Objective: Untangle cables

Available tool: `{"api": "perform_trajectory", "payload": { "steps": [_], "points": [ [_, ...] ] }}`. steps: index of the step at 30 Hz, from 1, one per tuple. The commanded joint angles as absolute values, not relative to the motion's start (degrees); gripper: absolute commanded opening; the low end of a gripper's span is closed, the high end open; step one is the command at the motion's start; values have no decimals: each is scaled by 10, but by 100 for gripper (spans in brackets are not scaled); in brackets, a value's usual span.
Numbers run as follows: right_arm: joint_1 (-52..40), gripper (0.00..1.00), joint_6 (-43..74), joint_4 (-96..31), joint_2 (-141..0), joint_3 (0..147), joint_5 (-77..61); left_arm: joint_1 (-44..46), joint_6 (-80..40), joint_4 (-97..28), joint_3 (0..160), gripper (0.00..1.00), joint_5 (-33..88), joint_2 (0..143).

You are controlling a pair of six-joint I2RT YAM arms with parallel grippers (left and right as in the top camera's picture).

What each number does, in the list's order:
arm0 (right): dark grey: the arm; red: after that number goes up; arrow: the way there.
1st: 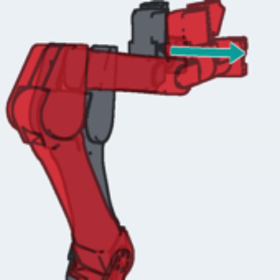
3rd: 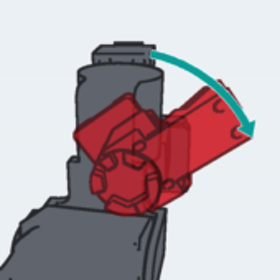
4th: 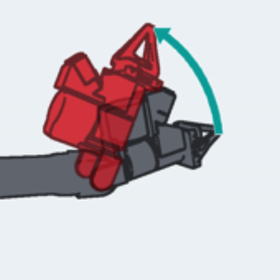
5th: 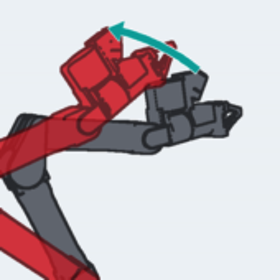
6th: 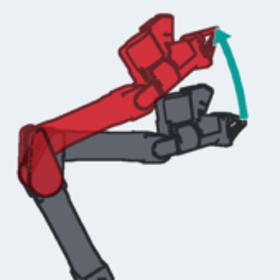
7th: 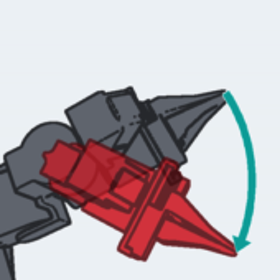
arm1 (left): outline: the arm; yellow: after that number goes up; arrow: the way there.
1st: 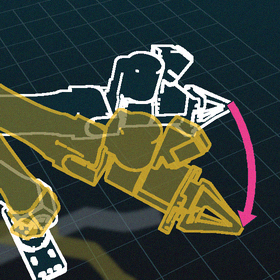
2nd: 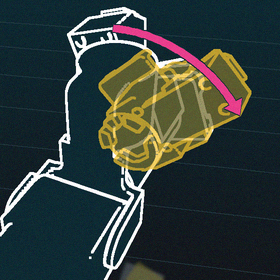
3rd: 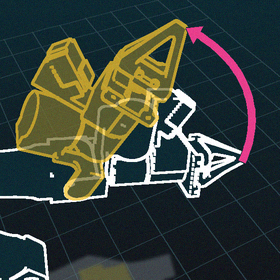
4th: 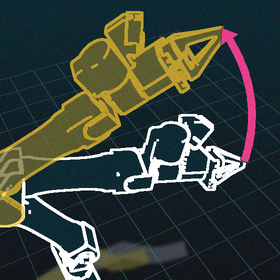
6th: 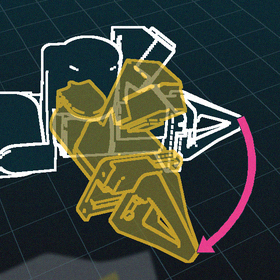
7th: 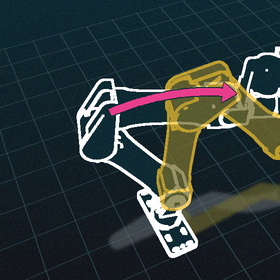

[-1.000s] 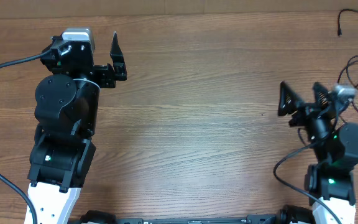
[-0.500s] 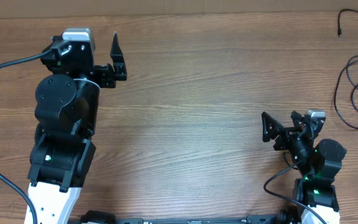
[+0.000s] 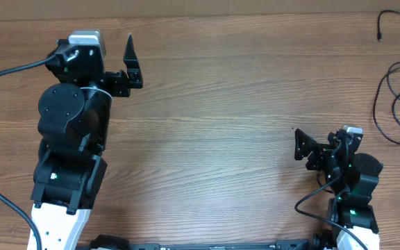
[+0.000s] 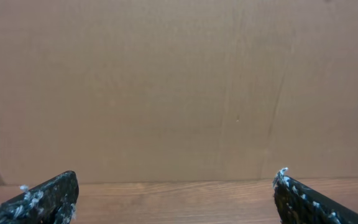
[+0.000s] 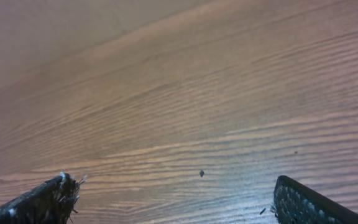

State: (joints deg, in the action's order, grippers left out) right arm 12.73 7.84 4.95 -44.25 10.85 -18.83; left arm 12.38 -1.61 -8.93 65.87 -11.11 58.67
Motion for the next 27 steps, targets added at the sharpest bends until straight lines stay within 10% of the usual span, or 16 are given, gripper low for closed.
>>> {"api": "perform_trajectory", "payload": {
  "steps": [1,27],
  "points": [
    [129,100,74,52,-456,105,-180,125,-45,-85,652,100,-104,588],
    [129,100,75,128,-509,119,-273,125,-42,-112,652,100,-105,602]
  ]
}}
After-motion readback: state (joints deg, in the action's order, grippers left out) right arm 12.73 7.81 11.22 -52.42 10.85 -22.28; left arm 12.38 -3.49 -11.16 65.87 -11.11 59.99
